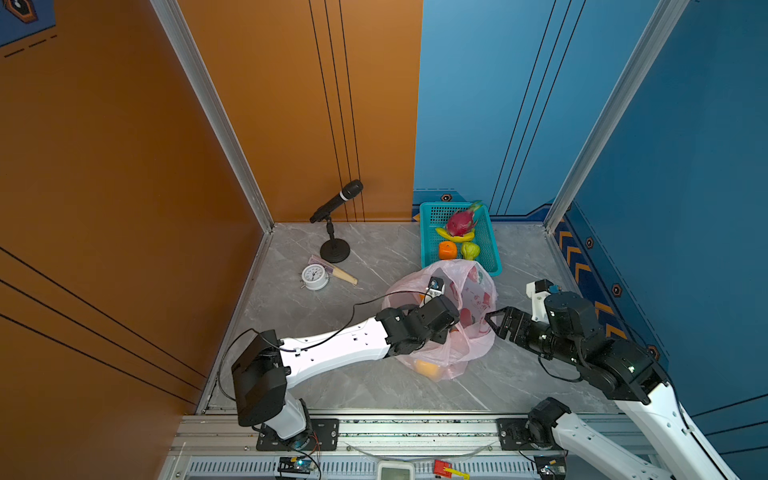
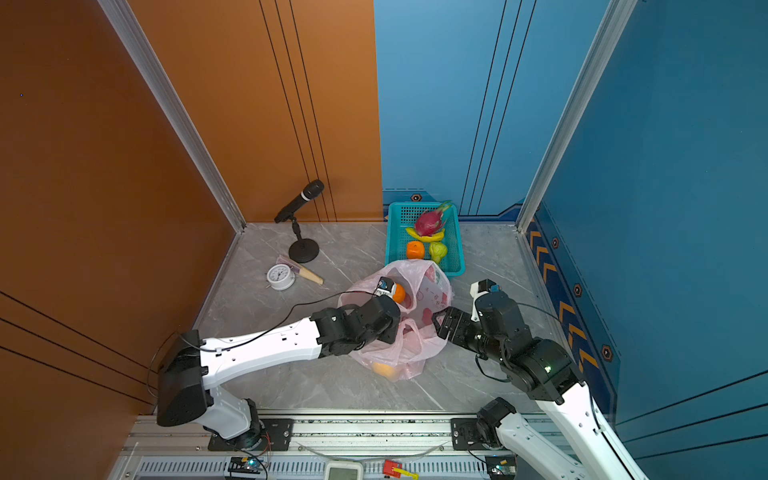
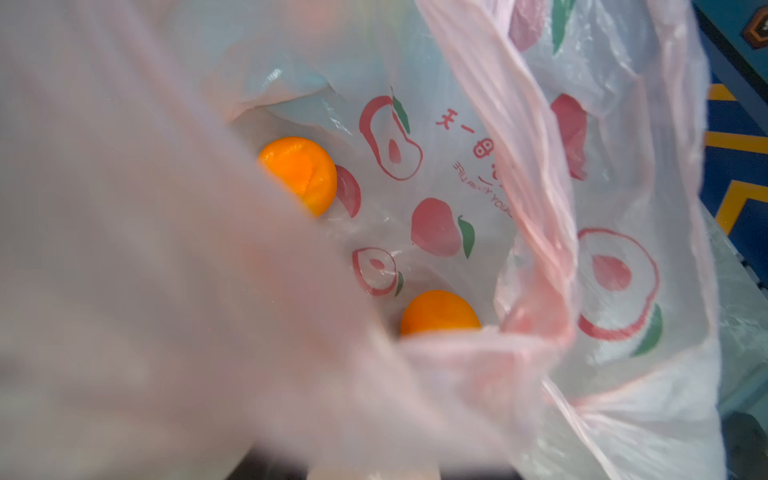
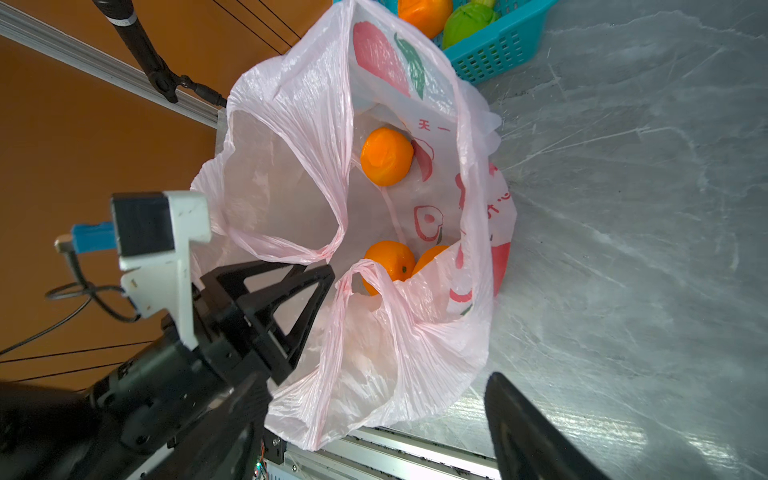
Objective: Untie the knot of the plastic bag and take out the fruit
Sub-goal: 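Grasp an orange inside the pink bag with the left gripper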
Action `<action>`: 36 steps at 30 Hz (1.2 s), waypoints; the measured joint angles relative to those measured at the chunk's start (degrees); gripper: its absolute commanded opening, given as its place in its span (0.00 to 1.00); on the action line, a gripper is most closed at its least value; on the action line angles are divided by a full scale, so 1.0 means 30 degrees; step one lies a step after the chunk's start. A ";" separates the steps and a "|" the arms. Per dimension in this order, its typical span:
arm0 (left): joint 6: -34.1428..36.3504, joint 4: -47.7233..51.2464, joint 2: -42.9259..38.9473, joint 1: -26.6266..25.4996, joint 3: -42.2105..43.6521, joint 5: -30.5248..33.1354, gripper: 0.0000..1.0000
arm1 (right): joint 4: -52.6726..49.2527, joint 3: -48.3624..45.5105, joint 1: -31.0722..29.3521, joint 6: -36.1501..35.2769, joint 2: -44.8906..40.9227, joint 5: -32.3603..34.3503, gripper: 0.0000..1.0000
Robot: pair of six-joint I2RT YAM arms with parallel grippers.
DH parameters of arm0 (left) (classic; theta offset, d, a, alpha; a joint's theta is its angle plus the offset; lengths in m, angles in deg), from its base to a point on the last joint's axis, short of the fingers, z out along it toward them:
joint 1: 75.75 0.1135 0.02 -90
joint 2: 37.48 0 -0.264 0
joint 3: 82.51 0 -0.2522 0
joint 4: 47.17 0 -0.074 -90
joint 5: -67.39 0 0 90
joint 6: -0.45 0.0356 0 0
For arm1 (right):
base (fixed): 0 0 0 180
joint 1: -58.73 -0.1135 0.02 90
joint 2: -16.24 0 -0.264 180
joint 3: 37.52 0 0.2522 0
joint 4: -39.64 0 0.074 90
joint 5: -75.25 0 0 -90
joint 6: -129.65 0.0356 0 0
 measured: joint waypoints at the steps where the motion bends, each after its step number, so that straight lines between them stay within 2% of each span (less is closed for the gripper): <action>1: 0.0102 0.0058 0.0488 0.0270 -0.0430 0.0007 0.49 | -0.0058 0.0000 0.0000 0.0000 -0.0102 0.0036 0.83; 17: 0.1253 0.1224 0.6397 0.3213 -0.5683 -0.1705 0.56 | -0.0619 0.0000 0.0000 0.0379 -0.0597 0.0823 0.83; 29: 0.2069 0.1829 0.9194 0.4357 -0.8123 -0.2426 0.85 | -0.0634 0.0000 -0.0015 0.0503 0.0138 0.0816 0.85; 31: 0.2317 0.1865 0.9653 0.4532 -0.8619 -0.2586 0.85 | -0.0634 0.0000 -0.0015 0.0510 0.0160 0.0816 0.85; 33: 0.2543 0.1872 0.9989 0.4714 -0.8910 -0.2674 0.91 | -0.0656 0.0000 -0.0022 0.0532 0.0219 0.0809 0.85; 36: 0.2812 0.1887 1.0367 0.4911 -0.9224 -0.2754 0.91 | -0.0801 0.0000 -0.0051 0.0605 0.0335 0.0809 0.85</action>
